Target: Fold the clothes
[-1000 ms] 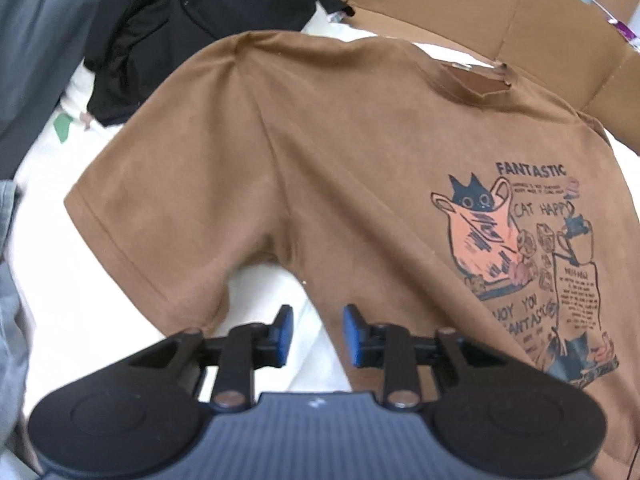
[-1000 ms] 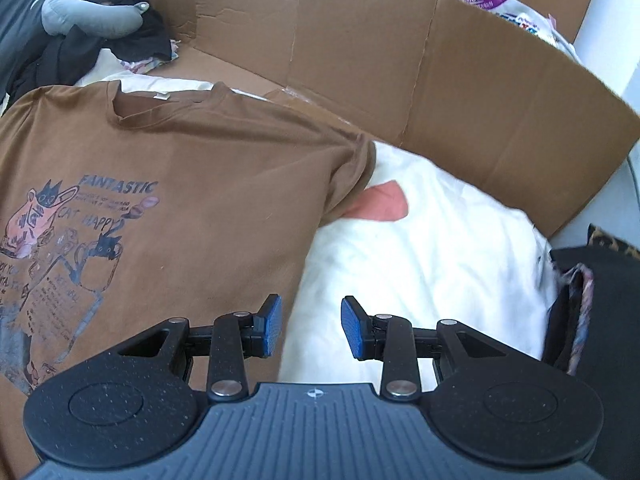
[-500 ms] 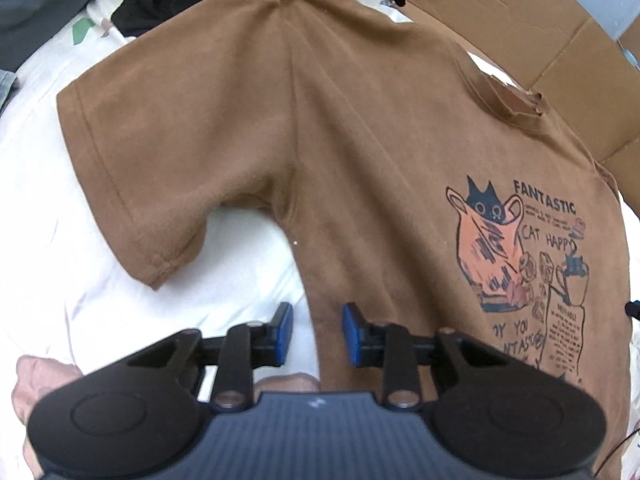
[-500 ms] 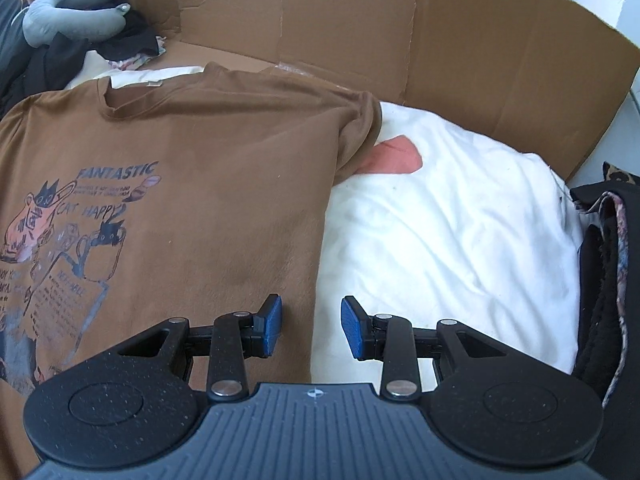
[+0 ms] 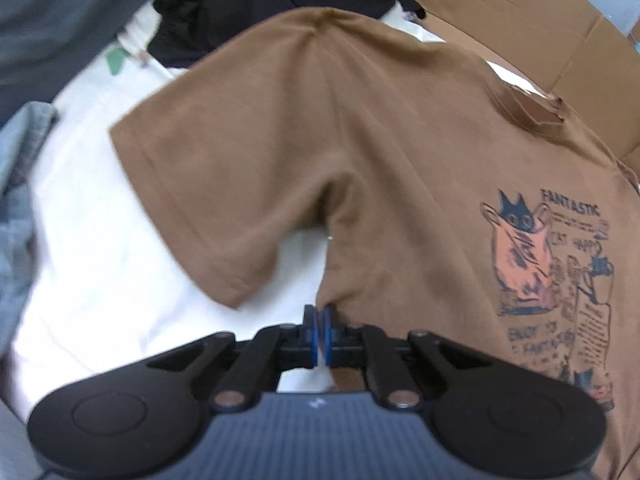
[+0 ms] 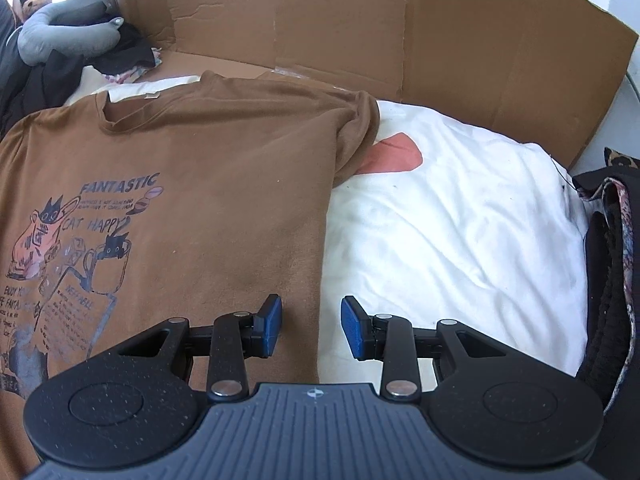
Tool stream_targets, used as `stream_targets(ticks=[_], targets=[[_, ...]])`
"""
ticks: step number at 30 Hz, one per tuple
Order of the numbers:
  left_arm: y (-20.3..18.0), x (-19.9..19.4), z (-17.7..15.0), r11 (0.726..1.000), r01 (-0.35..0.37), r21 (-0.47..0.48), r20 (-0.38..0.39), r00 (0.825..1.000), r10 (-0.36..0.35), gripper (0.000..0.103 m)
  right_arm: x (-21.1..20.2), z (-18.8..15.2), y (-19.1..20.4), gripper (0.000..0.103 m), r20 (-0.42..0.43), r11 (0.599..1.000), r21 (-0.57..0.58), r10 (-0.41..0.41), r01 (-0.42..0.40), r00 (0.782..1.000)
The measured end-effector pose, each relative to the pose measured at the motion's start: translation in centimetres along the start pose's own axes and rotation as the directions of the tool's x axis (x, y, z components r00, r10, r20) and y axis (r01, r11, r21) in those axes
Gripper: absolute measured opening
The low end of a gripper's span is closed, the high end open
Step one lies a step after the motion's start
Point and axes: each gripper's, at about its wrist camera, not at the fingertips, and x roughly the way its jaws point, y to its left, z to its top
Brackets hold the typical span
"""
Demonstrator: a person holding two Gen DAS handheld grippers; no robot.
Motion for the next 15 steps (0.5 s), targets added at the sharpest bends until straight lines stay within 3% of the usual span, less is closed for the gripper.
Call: stream_targets(ticks=[10,12,14,15], targets=[[1.2,-1.1,0.5,0.996,-0.063,0.057,-0.009,0.998,0.064,0.003,1.1,-1.2,0.0,0.038,-0.111,0.994,0.052,0.103,-0.098,0.988],[1.2,-1.2,0.7,0.995,-0.072,0.062,-0.01,0.997,0.073,0.003,1.1,-1.4,0.3,0.017,-0.125,0.991,0.057,0.125,-0.119,0.984],[1.1,-1.3,1.0,0.995,-0.079,0.067,-0.009,0.997,0.08,0.003,0.9,-1.5,0.7,0.004,-0.132,0.99,0.049,0.137,-0.131,0.982],[1.1,-1.4,1.1,0.994,-0.084,0.071,-0.008,0.996,0.084,0.003,0.7,-1.5,0.9,0.003,-0.135,0.99,0.052,0.14,-0.134,0.981]])
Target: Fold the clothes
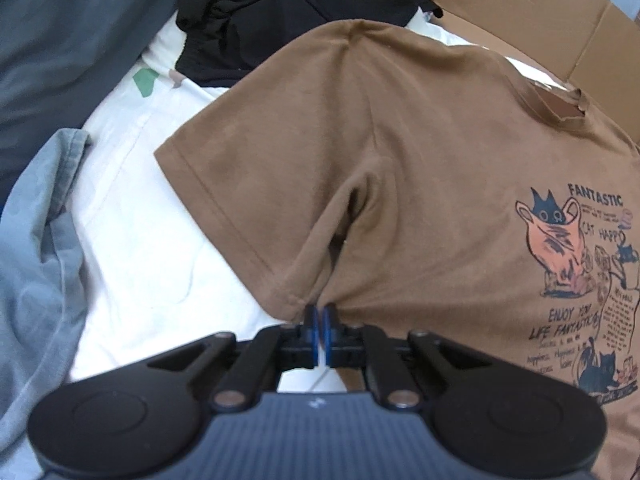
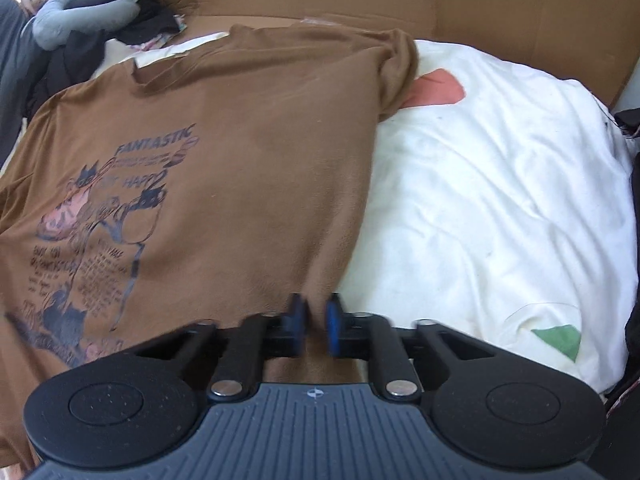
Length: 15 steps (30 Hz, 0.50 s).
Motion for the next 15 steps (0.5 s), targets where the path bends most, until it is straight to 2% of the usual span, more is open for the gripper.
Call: stream_targets(ticks=[9,10,12,15], targets=[[0.7,0.4,1.3,0.998,-0.058,0.033,-0.017,0.998,0.058,0.002,0.5,-0.1,0.3,0.006,-0.023,0.998,0.056,0.033,-0.032,0.999],[0.6,0.6,1.4,0.997,-0.058,0.041,-0.024,0.998,0.059,0.002,0.5,-0.1,0.1,0.008,-0.015,0.997,0.066,0.042,-0.041,0.999],[0.4,0.9,1.6,0.997,-0.059,0.056,-0.037,0.997,0.061,0.004,-0.2,0.2,-0.6,0.019,0.034,0.994,0.092,0.055,-0.058,0.998],[-0.2,0.5,1.6,0.993,-0.069,0.094,-0.045,0.996,0.073,0.011,-1.4,0.7,-1.8,0.028,0.12,0.99,0.123,0.06,-0.075,0.991]])
